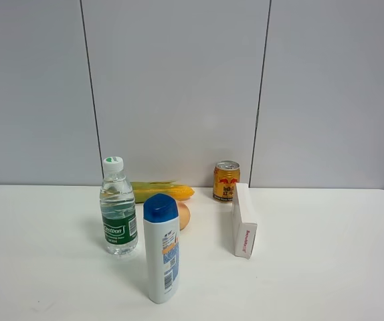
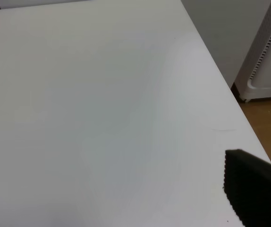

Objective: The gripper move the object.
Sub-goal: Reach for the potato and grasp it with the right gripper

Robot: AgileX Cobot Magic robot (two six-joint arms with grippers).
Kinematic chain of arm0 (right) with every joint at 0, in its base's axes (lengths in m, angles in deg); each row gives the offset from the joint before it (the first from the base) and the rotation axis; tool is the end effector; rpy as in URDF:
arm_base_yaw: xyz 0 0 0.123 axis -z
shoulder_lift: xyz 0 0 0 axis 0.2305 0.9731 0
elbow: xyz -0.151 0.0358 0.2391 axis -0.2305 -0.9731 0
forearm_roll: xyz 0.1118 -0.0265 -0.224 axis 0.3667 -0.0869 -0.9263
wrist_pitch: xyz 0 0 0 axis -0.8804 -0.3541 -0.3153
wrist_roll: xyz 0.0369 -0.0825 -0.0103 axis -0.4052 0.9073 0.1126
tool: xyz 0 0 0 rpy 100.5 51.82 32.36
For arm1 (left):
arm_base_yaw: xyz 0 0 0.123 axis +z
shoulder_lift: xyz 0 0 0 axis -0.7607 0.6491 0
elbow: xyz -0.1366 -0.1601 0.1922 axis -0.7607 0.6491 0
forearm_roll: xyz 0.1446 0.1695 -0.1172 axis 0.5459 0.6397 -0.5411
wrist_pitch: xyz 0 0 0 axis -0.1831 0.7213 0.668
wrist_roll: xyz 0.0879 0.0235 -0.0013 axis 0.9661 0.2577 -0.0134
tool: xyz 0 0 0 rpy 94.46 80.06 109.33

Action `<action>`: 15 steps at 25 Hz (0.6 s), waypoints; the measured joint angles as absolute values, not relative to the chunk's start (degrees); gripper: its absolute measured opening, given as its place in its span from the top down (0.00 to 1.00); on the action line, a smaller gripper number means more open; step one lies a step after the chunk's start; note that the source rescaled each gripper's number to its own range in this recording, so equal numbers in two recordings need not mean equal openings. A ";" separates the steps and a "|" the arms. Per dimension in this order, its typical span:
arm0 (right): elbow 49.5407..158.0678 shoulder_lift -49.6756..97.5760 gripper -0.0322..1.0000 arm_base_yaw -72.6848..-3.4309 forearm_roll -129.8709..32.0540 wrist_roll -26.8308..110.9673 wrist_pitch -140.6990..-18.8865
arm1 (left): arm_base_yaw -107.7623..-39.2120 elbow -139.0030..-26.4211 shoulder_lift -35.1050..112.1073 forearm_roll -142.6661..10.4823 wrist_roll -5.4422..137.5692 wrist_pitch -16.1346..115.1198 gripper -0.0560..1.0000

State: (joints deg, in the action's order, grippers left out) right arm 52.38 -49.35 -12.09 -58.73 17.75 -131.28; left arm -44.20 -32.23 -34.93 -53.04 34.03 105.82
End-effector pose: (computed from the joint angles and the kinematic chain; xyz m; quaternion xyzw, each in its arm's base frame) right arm -0.0054 -0.0025 0.2780 0.0207 0.8513 -0.0158 0.5240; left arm -0.0061 -0.0012 0.2802 -0.0242 0.8468 0.0302 0.5305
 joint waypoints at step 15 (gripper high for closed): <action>52.38 -49.35 0.00 -12.09 -58.73 17.75 -131.28 | -44.20 -32.23 -34.93 -53.04 34.03 105.82 0.00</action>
State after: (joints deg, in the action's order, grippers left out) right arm 52.38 -49.35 -12.09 -58.73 17.75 -131.28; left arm -44.20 -32.23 -34.93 -53.04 34.03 105.82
